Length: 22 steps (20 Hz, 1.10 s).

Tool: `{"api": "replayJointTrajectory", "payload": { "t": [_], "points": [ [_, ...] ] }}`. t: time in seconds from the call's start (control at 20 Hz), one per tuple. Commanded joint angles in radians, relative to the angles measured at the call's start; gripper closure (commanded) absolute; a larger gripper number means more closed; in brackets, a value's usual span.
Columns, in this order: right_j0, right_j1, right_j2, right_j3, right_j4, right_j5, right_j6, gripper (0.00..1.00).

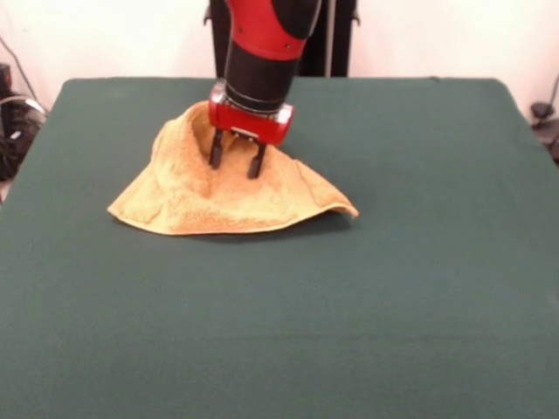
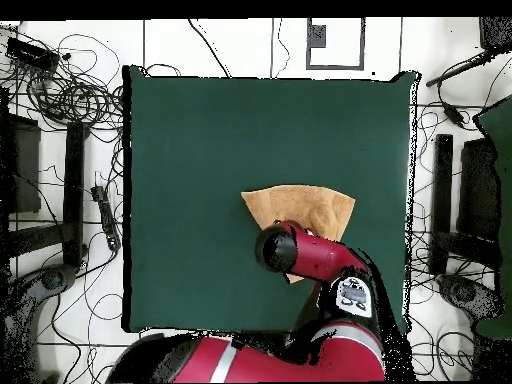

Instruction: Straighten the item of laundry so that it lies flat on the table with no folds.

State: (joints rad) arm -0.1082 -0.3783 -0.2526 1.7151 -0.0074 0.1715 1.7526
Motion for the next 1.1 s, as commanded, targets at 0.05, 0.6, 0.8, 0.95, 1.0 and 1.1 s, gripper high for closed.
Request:
{"api": "replayJointTrajectory", "payload": {
  "t": [0.05,0.6,0.8,0.95,1.0,1.1],
  "points": [
    [0.095,0.118,0.130,-0.050,0.143,0.040,0.275,0.00],
    [0.138,0.122,0.109,-0.061,0.253,0.042,0.272,0.00],
    [0.152,0.125,0.100,-0.074,0.272,0.042,0.254,0.00],
    [0.164,0.128,0.091,-0.083,0.291,0.052,0.254,0.00],
    [0.168,0.129,0.088,-0.083,0.301,0.051,0.260,0.00],
    [0.174,0.132,0.086,-0.082,0.317,0.039,0.268,0.00]
  ]
}}
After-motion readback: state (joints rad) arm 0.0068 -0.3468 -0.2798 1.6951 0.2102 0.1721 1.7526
